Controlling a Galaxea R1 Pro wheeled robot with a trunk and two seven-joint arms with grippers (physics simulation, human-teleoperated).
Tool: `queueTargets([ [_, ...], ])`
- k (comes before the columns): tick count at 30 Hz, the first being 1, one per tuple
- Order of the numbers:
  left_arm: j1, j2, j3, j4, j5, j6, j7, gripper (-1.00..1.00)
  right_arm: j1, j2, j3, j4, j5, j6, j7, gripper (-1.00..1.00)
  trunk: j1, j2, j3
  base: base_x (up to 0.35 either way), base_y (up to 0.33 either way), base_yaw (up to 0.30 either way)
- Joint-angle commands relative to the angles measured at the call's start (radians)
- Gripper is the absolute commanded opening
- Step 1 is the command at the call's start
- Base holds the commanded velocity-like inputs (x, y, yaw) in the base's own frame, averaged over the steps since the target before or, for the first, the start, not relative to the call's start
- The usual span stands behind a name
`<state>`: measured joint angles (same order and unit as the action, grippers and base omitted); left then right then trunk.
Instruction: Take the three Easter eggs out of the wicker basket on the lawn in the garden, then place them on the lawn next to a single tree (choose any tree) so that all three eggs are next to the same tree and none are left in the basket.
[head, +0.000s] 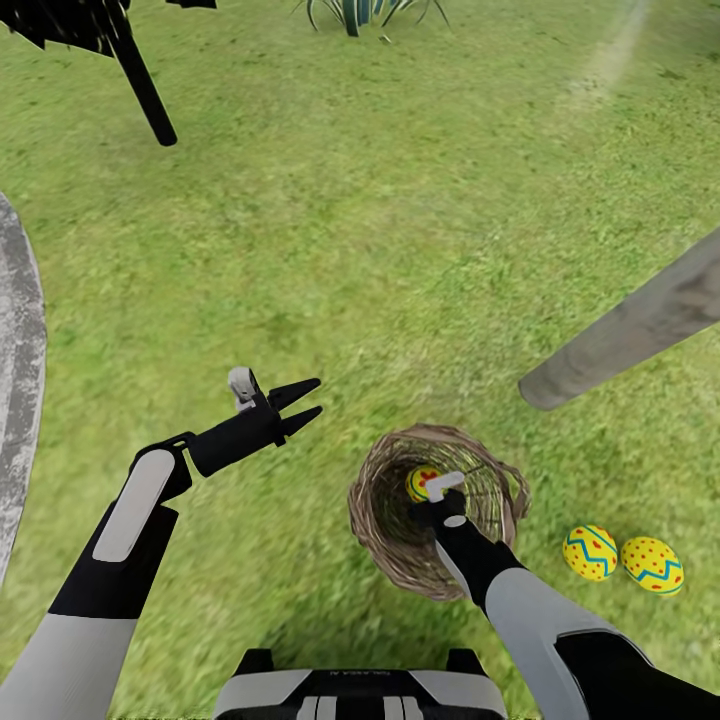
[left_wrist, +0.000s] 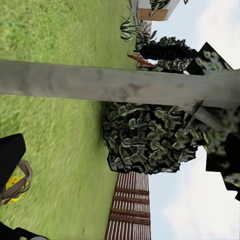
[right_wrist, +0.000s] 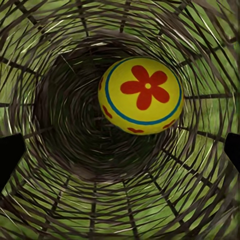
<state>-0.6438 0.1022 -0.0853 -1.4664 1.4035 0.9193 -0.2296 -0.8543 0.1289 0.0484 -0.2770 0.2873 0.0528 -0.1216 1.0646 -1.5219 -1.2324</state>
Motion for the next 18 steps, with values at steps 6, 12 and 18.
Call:
queueTargets([
  [6,0.0,0.001,-0.001,0.001,-0.004,0.001,-0.007,1.0,0.0,-0.001,0.005,-0.001,0.009,0.001,-0.01,1.0,0.0,0.0,-0.01,0.0,0.0,0.0],
  [12,0.0,0.001,-0.001,0.001,-0.004,0.001,-0.007,1.0,0.0,-0.001,0.005,0.004,0.009,-0.024,-0.01,1.0,0.0,0.0,-0.02,0.0,0.0,0.0],
  [18,0.0,-0.001,-0.001,0.001,-0.005,0.001,-0.005,1.0,0.0,0.0,0.005,0.005,0.009,-0.041,-0.01,1.0,0.0,0.0,-0.029,0.0,0.0,0.0],
])
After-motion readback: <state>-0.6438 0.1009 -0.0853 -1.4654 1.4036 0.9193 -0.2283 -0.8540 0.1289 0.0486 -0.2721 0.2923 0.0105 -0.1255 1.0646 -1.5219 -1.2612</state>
